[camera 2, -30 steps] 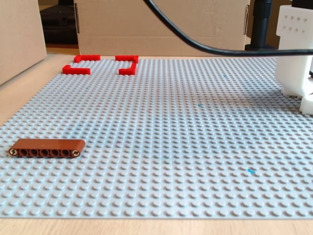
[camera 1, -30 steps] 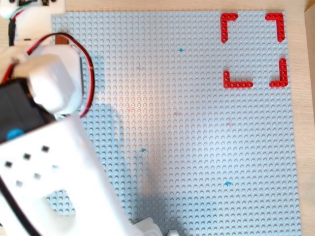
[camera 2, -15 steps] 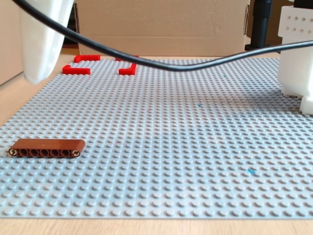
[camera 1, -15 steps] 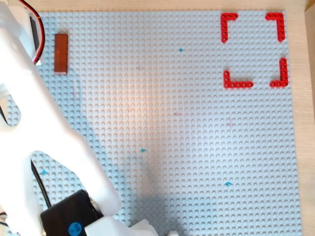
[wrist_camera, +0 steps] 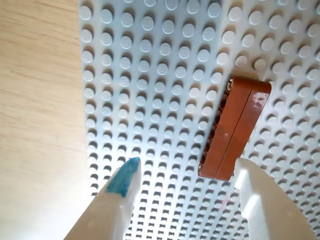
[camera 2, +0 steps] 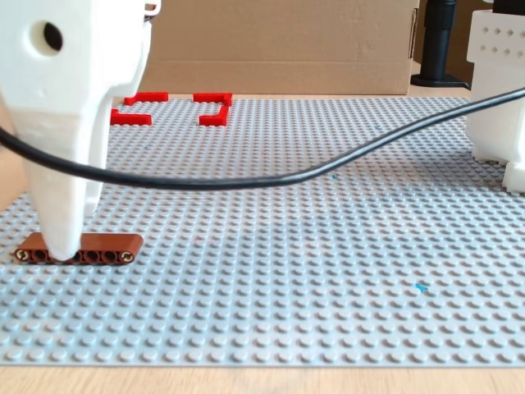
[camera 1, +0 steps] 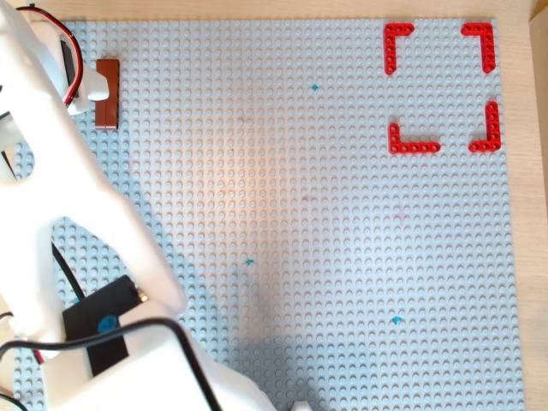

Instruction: Grab and store lego

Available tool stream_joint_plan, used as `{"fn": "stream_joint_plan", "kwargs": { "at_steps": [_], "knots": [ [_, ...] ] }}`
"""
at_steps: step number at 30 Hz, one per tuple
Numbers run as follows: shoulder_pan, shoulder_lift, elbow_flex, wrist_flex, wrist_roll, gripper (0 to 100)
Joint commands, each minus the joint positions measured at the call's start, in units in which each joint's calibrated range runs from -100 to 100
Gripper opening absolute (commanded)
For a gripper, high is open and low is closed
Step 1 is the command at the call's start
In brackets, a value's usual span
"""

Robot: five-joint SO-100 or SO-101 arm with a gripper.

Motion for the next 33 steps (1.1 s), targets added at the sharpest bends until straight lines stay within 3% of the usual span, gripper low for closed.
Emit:
{"fn": "stream_joint_plan", "kwargs": {
  "at_steps": [1, 11, 19, 33],
  "knots": [
    [0.2, 1.1, -4.5, -0.7, 0.3, 22],
    [2.9, 3.6, -8.3, 0.3, 0.4, 22],
    [6.1, 3.7, -15.9, 11.4, 1.9, 22],
    [5.9, 9.5, -17.3, 11.2, 1.6, 22]
  ]
}}
